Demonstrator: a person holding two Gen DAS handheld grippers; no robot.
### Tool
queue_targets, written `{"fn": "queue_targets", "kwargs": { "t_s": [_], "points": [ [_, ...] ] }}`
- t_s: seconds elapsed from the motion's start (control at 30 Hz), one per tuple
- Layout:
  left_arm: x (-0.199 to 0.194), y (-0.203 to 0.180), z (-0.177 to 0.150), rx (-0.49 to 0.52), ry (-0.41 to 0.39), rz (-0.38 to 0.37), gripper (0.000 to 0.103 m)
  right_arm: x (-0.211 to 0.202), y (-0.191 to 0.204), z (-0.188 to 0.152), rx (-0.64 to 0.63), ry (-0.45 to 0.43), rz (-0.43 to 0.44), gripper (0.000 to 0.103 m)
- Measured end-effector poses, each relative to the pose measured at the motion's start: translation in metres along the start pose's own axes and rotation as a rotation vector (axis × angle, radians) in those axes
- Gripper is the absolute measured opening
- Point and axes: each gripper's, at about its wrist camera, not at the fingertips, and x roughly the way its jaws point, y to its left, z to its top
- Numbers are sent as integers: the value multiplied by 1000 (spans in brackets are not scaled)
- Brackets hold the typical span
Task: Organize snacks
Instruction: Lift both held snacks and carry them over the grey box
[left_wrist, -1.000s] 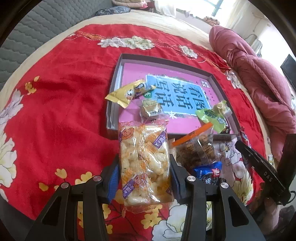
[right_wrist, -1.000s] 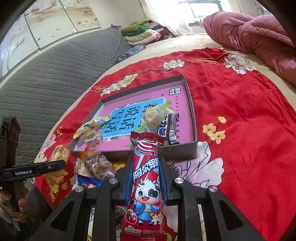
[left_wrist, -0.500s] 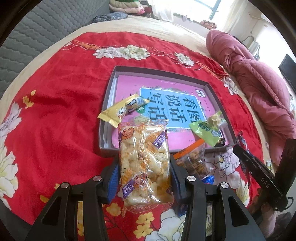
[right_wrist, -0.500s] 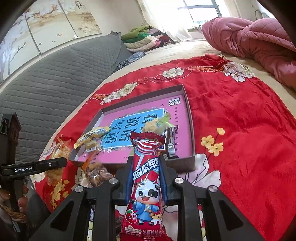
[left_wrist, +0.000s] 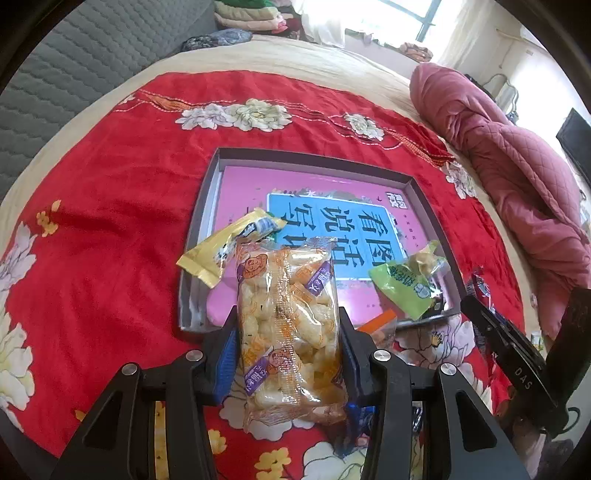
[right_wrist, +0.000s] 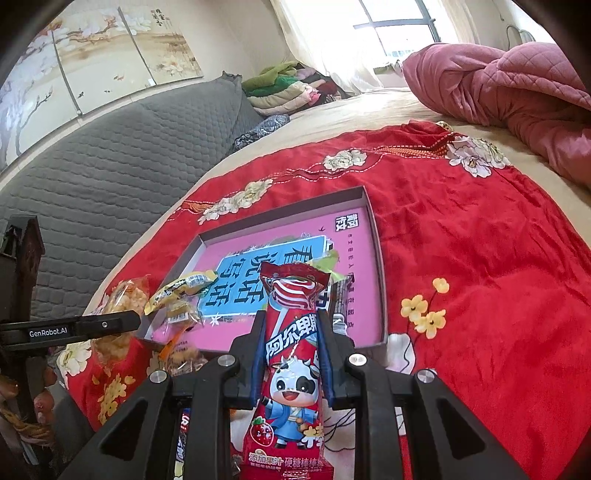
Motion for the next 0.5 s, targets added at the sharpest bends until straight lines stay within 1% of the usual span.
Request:
{"fn": "queue_targets", "kwargs": {
  "t_s": [0.3,0.5],
  "points": [
    [8,-10,6,17,3,13,49,9,-3,8,4,-20,3,25],
    [18,-12,12,10,12,19,49,15,-7,12,8,-32,-2,25]
  ]
}}
